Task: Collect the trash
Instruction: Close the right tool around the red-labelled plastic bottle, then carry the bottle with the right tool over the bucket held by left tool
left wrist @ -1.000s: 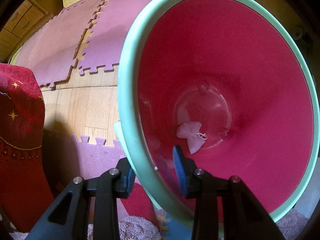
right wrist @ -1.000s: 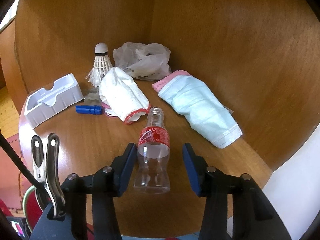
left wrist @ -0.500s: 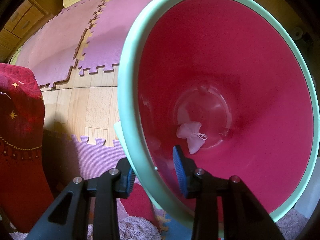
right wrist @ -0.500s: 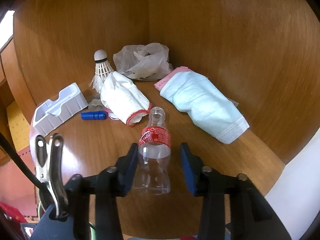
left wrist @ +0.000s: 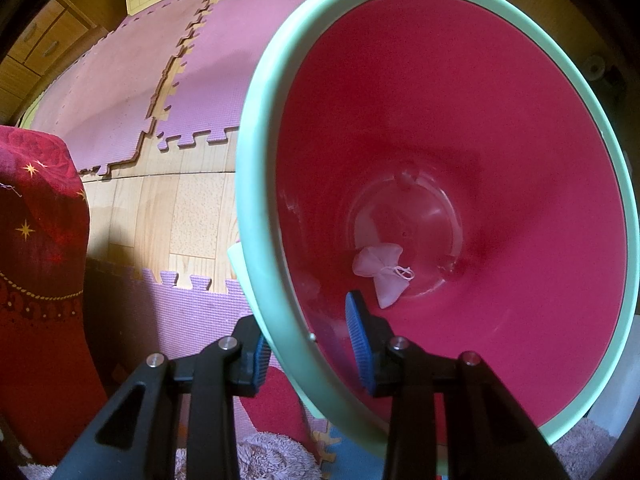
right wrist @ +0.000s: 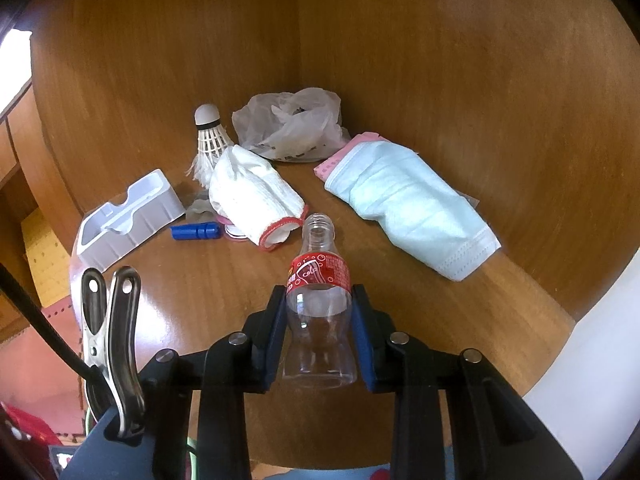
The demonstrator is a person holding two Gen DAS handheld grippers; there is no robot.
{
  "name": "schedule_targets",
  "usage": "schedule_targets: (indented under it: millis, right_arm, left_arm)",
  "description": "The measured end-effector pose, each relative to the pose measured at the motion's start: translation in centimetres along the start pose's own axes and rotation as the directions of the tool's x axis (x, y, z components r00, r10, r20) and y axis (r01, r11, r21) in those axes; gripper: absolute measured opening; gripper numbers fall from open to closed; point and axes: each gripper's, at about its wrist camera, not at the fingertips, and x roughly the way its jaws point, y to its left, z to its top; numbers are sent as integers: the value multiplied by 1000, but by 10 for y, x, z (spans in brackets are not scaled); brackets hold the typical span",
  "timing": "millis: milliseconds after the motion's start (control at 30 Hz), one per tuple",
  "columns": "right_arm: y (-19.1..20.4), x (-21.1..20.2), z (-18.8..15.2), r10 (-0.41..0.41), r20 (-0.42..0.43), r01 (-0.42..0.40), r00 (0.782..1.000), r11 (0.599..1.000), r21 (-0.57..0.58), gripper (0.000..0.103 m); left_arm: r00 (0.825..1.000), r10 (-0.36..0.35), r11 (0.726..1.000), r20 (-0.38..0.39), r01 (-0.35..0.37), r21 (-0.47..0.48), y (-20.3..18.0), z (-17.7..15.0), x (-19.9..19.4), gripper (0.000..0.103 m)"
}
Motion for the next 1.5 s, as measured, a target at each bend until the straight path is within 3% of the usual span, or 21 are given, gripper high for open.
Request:
schedule_targets:
  millis: [267,700,1033,1300,1500]
  right_arm:
    - [3,-14,-2,20,45,-19,999,1000,-9,32]
    - [41,-40,-12,148,93,-134,985,981,-138,32]
    - [67,-45,-25,242,66,-225,968,954,-199,32]
    - [106,-52,-49,344,17,-322,939,895,-308,32]
    - [130,-46,-72,389,-70,-388,918,853,-348,32]
  left_arm:
    - [1000,0,1000,0,0,0,0,0,0,37]
    - [1000,1,1000,1,-1,1,-1,0,0,37]
    - [1000,2,1000,1,-2,1,-1,0,0,37]
    - [1000,2,1000,2,-2,1,-1,0,0,37]
    - [1000,2,1000,2,-2,1,-1,-1,0,37]
